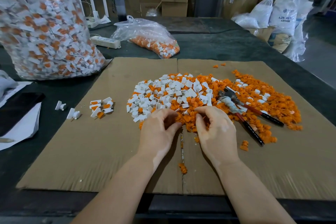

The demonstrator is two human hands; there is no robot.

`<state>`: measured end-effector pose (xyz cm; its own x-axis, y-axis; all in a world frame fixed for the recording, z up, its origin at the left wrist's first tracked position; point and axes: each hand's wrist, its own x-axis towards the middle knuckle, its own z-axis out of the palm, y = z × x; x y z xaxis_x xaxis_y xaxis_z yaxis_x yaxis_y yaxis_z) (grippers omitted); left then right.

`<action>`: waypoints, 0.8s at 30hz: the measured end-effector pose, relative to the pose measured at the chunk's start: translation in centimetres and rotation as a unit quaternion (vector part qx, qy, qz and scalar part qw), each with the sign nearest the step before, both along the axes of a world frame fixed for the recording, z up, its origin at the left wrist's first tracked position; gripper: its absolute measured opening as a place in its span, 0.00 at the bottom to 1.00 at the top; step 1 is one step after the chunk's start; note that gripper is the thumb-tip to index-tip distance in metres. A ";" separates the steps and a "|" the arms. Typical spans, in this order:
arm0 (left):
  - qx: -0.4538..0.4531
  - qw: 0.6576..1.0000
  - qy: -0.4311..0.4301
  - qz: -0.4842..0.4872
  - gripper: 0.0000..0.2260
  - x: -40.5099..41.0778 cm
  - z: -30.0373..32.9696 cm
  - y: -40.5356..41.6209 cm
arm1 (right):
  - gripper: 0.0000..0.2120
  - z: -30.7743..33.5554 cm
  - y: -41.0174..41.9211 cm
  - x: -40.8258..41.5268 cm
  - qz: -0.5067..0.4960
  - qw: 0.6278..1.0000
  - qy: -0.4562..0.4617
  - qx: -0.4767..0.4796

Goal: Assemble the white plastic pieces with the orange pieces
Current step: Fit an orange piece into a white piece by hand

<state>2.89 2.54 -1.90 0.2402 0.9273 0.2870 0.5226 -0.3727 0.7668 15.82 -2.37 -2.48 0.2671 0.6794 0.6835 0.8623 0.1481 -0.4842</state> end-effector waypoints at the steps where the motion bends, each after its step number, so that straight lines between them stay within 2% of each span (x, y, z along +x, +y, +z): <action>1: 0.016 1.000 -0.001 0.010 0.07 0.0 0.0 0.1 | 0.05 0.0 0.0 0.0 -0.001 1.000 -0.001 0.000; 4: 0.044 0.997 -0.013 0.062 0.06 -0.2 0.2 0.8 | 0.05 -0.1 0.1 0.0 -0.001 1.000 0.001 -0.001; 8: 0.051 0.988 0.029 0.140 0.10 -0.7 0.5 2.5 | 0.05 -0.2 0.2 0.0 0.003 1.000 0.010 0.001; 12: 0.037 0.986 0.089 0.136 0.10 -1.0 0.9 4.0 | 0.05 -0.2 0.2 0.1 0.006 1.000 0.016 0.004; 18: 0.050 0.990 0.058 0.122 0.05 -1.2 1.5 4.4 | 0.05 -0.2 0.2 -0.1 0.004 1.000 0.010 0.003; 24: 0.027 0.993 -0.073 0.093 0.04 -1.2 2.0 2.9 | 0.05 -0.1 0.1 -0.1 0.008 1.000 0.012 -0.001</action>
<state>1.66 5.47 0.10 0.0175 0.9343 0.3559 0.4704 -0.3218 0.8217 15.69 -2.24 -2.62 0.2720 0.6844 0.6765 0.8485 0.1611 -0.5041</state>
